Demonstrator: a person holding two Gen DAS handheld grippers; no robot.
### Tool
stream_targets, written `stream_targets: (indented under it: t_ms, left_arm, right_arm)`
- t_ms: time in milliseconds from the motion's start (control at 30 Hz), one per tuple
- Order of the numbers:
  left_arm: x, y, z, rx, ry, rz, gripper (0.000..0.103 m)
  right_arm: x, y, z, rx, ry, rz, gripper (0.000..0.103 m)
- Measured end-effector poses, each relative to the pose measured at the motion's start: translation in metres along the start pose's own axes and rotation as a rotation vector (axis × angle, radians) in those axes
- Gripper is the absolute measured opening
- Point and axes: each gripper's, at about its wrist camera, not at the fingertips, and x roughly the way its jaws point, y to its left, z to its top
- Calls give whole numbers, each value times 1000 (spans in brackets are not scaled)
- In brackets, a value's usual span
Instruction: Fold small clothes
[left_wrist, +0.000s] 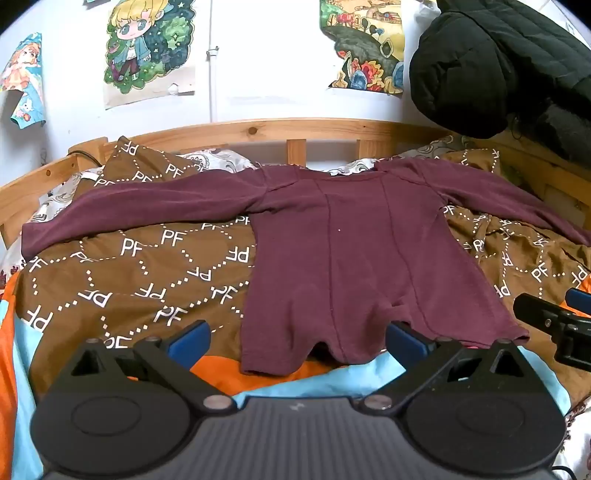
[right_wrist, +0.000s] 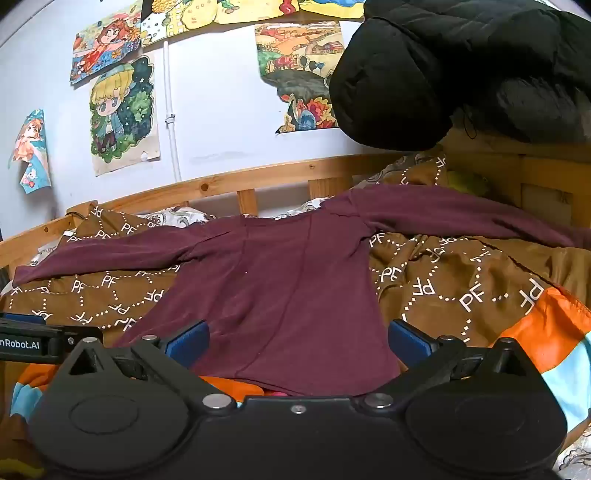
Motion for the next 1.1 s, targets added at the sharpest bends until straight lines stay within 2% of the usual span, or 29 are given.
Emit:
stream_targets:
  t_ms: [1100]
  left_arm:
    - [0,0,1,2,-1,2,102]
  right_arm:
    - [-1,0,0,6,-3,2,103]
